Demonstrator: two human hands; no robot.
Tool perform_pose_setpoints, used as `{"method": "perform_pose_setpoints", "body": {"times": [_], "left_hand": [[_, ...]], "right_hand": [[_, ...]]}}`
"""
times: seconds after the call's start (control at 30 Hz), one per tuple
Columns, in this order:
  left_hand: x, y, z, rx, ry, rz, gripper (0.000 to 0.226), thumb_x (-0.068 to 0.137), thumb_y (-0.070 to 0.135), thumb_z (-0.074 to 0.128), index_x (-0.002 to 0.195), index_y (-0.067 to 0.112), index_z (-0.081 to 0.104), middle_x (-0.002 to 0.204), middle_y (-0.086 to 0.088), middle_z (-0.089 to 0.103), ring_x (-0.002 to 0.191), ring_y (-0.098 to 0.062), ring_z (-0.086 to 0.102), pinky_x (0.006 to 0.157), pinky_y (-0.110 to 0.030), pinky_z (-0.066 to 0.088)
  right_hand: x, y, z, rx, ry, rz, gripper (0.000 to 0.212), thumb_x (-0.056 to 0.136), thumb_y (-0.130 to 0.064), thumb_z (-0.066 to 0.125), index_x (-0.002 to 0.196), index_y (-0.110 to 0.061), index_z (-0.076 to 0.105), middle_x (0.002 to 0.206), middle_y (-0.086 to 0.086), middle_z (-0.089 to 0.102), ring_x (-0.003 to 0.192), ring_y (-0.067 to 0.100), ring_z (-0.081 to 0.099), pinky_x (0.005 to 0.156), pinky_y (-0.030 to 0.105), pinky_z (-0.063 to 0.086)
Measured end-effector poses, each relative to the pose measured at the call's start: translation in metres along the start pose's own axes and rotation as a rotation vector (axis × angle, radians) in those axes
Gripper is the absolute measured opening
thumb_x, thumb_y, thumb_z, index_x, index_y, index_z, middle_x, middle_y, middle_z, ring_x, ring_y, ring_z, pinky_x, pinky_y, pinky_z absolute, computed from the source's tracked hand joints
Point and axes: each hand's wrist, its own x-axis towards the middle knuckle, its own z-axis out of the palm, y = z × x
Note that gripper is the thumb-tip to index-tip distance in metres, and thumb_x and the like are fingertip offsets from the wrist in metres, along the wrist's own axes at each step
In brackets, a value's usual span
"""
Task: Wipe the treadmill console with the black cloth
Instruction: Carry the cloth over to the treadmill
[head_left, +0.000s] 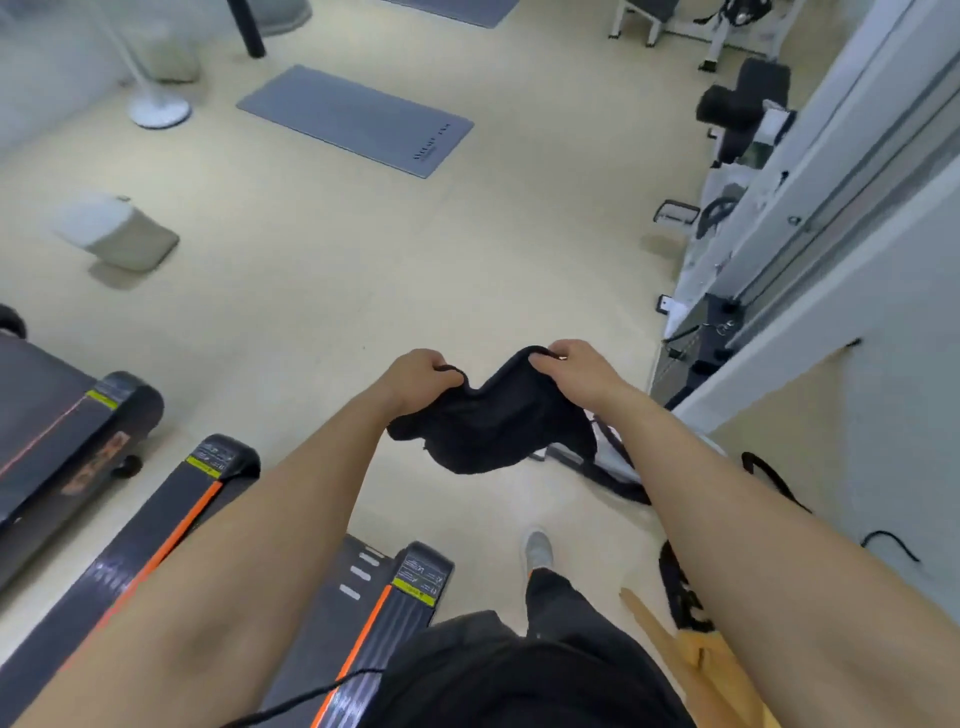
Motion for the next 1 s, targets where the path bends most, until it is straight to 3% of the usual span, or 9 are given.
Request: {"method": "perform_pose_setpoints", "body": {"times": [0.13,0.23,0.33,0.53,0.63,0.73,0.87,1.0], "left_hand": [[0.026,-0.009,-0.042,-0.173,0.147,-0.142,0.022,0.085,0.035,0.063,0.086,0.014,0.064,0.086,0.001,0.067,0.08,-0.017,0.062,0.066,-0.03,0.044],[0.034,-0.026,-0.073,-0.298,0.28,-0.226,0.016,0.086,0.038,0.063,0.087,0.021,0.062,0.091,0.004,0.068,0.085,-0.014,0.062,0.068,-0.029,0.043],[0.036,-0.057,-0.104,-0.394,0.417,-0.307,0.017,0.087,0.039,0.063,0.09,0.022,0.061,0.093,0.003,0.068,0.085,-0.015,0.062,0.067,-0.029,0.043],[0.033,-0.144,-0.164,-0.6,0.641,-0.47,0.025,0.092,0.041,0.061,0.108,0.021,0.058,0.097,0.007,0.061,0.088,-0.01,0.057,0.067,-0.027,0.04],[0.025,-0.194,-0.191,-0.683,0.693,-0.547,0.028,0.091,0.04,0.06,0.11,0.02,0.058,0.102,0.004,0.062,0.09,-0.013,0.058,0.067,-0.028,0.04],[0.004,-0.238,-0.211,-0.781,0.758,-0.632,0.028,0.09,0.039,0.06,0.112,0.022,0.057,0.11,0.004,0.061,0.099,-0.016,0.056,0.076,-0.031,0.041],[-0.034,-0.286,-0.227,-0.922,0.879,-0.727,0.026,0.088,0.039,0.062,0.108,0.022,0.061,0.11,0.005,0.062,0.101,-0.013,0.057,0.071,-0.028,0.04],[-0.084,-0.328,-0.235,-1.019,1.029,-0.823,0.021,0.085,0.038,0.061,0.091,0.018,0.058,0.095,0.004,0.061,0.09,-0.015,0.058,0.072,-0.03,0.041]], "right_hand": [[0.082,-0.062,0.009,-0.063,-0.204,-0.085,0.034,0.092,-0.037,0.059,0.098,-0.005,0.063,0.085,0.005,0.063,0.076,0.022,0.058,0.071,0.035,0.044],[0.129,-0.116,0.035,-0.12,-0.336,-0.178,0.024,0.092,-0.033,0.059,0.091,-0.009,0.064,0.082,0.003,0.063,0.077,0.022,0.059,0.072,0.034,0.045],[0.167,-0.168,0.079,-0.197,-0.453,-0.267,0.018,0.094,-0.03,0.057,0.087,-0.014,0.06,0.085,0.002,0.061,0.081,0.022,0.059,0.075,0.036,0.046],[0.216,-0.255,0.202,-0.354,-0.637,-0.434,0.022,0.098,-0.024,0.049,0.112,-0.012,0.061,0.107,0.005,0.065,0.094,0.021,0.06,0.085,0.038,0.048],[0.226,-0.296,0.271,-0.45,-0.752,-0.499,0.02,0.098,-0.026,0.05,0.109,-0.015,0.063,0.101,0.001,0.066,0.089,0.019,0.06,0.078,0.033,0.046],[0.221,-0.333,0.335,-0.574,-0.866,-0.562,0.025,0.098,-0.026,0.052,0.101,-0.004,0.063,0.088,0.004,0.062,0.081,0.022,0.057,0.069,0.033,0.042],[0.195,-0.38,0.418,-0.724,-1.01,-0.667,0.023,0.096,-0.026,0.055,0.087,-0.005,0.058,0.079,0.005,0.055,0.073,0.022,0.051,0.066,0.034,0.037],[0.152,-0.414,0.507,-0.89,-1.156,-0.872,0.03,0.098,-0.028,0.053,0.072,-0.013,0.047,0.072,0.005,0.049,0.073,0.025,0.048,0.061,0.035,0.032]]}}
